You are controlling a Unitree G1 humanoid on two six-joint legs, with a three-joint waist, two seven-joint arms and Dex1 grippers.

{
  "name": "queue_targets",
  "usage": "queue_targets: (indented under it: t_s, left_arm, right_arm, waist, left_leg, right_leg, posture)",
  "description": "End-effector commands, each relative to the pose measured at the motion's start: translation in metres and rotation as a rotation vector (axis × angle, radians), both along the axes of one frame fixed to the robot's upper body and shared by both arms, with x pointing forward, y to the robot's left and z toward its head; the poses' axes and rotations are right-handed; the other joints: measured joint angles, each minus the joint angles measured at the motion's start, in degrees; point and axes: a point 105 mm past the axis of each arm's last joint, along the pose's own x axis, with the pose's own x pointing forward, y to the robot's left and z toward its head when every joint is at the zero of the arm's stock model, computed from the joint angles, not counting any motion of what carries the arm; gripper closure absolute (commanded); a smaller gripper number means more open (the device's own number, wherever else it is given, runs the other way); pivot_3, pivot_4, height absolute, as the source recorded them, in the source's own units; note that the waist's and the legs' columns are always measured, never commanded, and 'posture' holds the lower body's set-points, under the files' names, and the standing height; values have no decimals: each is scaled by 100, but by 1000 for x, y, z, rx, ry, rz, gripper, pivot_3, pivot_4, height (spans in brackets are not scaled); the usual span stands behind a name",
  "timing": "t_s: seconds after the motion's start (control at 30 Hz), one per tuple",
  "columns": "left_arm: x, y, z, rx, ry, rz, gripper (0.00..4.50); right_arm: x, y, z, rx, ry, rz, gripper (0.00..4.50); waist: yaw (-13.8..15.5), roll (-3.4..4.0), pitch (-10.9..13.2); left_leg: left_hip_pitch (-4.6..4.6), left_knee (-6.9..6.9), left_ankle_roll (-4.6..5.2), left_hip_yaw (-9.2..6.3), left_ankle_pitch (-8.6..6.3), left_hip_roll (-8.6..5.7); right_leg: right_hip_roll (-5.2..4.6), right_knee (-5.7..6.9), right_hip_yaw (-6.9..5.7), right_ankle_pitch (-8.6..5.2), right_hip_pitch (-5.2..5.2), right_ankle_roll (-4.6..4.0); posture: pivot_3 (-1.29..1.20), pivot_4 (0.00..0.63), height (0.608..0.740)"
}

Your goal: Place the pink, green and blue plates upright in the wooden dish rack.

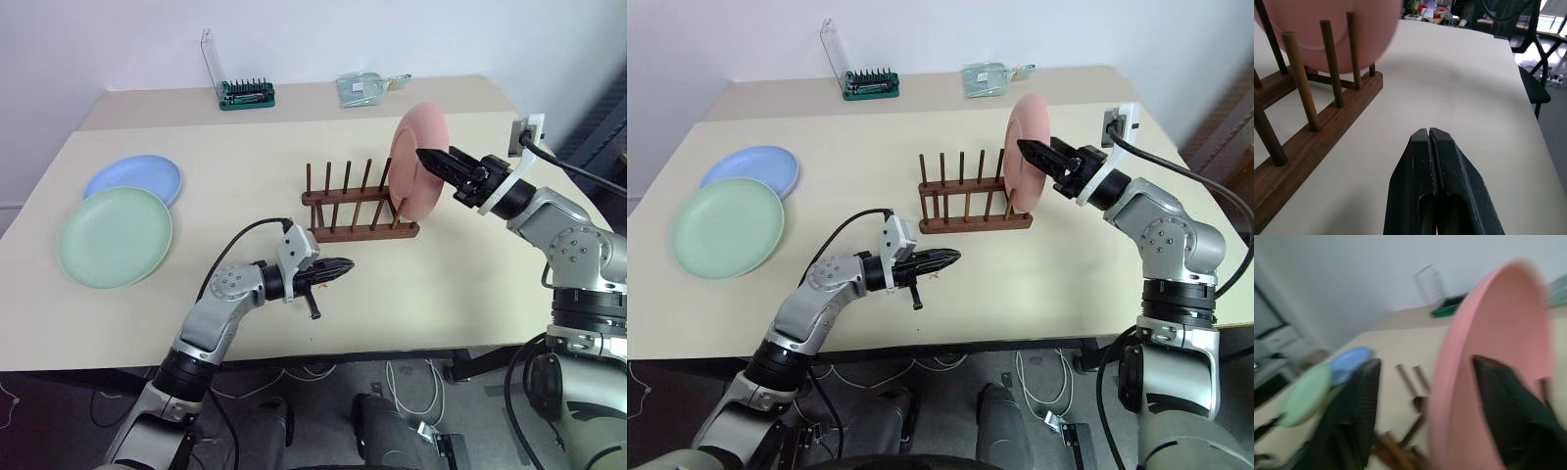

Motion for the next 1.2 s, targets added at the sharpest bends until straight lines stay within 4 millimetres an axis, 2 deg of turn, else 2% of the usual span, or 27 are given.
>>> queue_targets:
  t_s: [0.03, 0.23, 0.27, 0.3, 0.37, 0.4, 0.47, 0.6, 0.67, 0.73, 0.83, 0.93, 1.03, 1.17, 1.2]
  left_arm:
    - [0, 1, 13, -26, -50, 8, 4500]
    - [10, 6, 15, -5, -116, 79, 4500]
    - [14, 9, 15, -1, -121, 110, 4500]
    - [26, 18, 24, -43, -119, 194, 4250]
    - [39, 42, 51, -163, -137, 320, 3709]
    - [40, 50, 60, -198, -145, 350, 3185]
    - [42, 66, 68, -206, -181, 415, 2173]
    - [59, 134, 87, -192, -284, 749, 238]
    - [67, 180, 97, -224, -277, 973, 238]
    - [66, 226, 105, -272, -252, 1194, 238]
    - [49, 286, 107, -312, -207, 1500, 238]
    - [24, 336, 89, -290, -92, 1806, 238]
    - [-1, 367, 68, -305, 30, 1998, 238]
    - [-9, 370, 57, -301, 101, 2033, 238]
    - [-12, 370, 45, -328, 177, 2039, 238]
  right_arm:
    - [-5, -18, 41, -60, -187, -131, 1609]
    - [-16, -26, 64, -191, -325, -225, 1609]
    - [-19, -22, 68, -208, -343, -216, 1609]
    - [-29, -2, 73, -291, -389, -134, 1557]
    - [-51, 48, 64, -494, -451, 62, 1530]
    - [-57, 61, 57, -554, -460, 121, 1530]
    - [-62, 77, 48, -594, -453, 181, 1530]
    - [-64, 112, 31, -657, -460, 264, 1530]
    - [-59, 126, 18, -699, -451, 285, 1530]
    - [-56, 137, 4, -714, -436, 315, 1530]
    - [-53, 149, -14, -738, -424, 358, 1530]
    - [-50, 156, -24, -749, -419, 380, 1530]
    - [-50, 161, -26, -742, -423, 403, 1530]
    - [-49, 163, -26, -739, -427, 412, 1530]
    - [-48, 163, -26, -740, -427, 412, 1530]
  waist:
    - [-1, 0, 0]
    - [-1, 0, 0]
    - [-7, 1, 0]
    - [-10, 1, 0]
    - [-23, 10, 6]
    - [-49, 10, 6]
    - [-61, 3, 2]
    - [-15, 1, 3]
    - [-3, -1, 4]
    - [-2, -5, 5]
    - [-8, -10, 6]
    - [-7, -12, 5]
    - [-9, -21, 4]
    - [15, -38, -2]
    - [18, -42, -4]
  left_leg:
    - [0, -1, 0, 0, 0, 0]
    - [0, -1, 0, 0, 0, 0]
    - [0, -2, 0, 0, 0, 1]
    - [0, -2, 0, 0, 0, 1]
    - [-1, -2, 0, 0, 0, 2]
    - [-5, -2, 0, 0, 0, 3]
    - [-3, -5, 0, -1, 0, 17]
    - [-1, 0, -2, 0, 0, 12]
    - [-2, 1, -2, -1, 1, 12]
    - [-3, 0, -2, -3, 1, 12]
    - [-3, -1, -3, -4, 1, 11]
    - [-3, -3, -4, -5, 1, 9]
    - [-2, -2, -4, -6, 1, 8]
    - [-3, -2, -7, -9, 2, 7]
    - [-3, -2, -8, -9, 2, 7]
  right_leg:
    - [0, 0, 0, 0, 0, 0]
    - [0, 0, 0, 0, 0, 0]
    - [0, 0, 0, 0, -1, 0]
    - [1, 0, 1, 0, -1, 0]
    - [0, 1, 1, 0, -4, 0]
    - [0, 4, 2, 0, -13, 0]
    - [14, 6, 0, 0, -15, 1]
    - [11, 5, 2, 0, -10, 0]
    - [11, 4, 1, 0, -11, 0]
    - [11, 4, 1, 0, -12, 0]
    - [11, 4, 1, 0, -13, 0]
    - [10, 5, 0, 1, -14, 1]
    - [10, 6, 0, 1, -14, 0]
    - [10, 7, -1, 1, -14, 0]
    - [10, 7, -1, 1, -13, 0]
  posture:
    - [0, 150, 740]
    - [0, 150, 740]
    - [0, 150, 740]
    - [0, 150, 740]
    - [0, 150, 740]
    - [0, 150, 740]
    - [0, 150, 740]
    - [0, 150, 740]
    - [0, 150, 740]
    - [0, 150, 740]
    - [0, 150, 740]
    - [0, 150, 740]
    - [0, 150, 740]
    - [0, 150, 740]
    - [0, 150, 740]
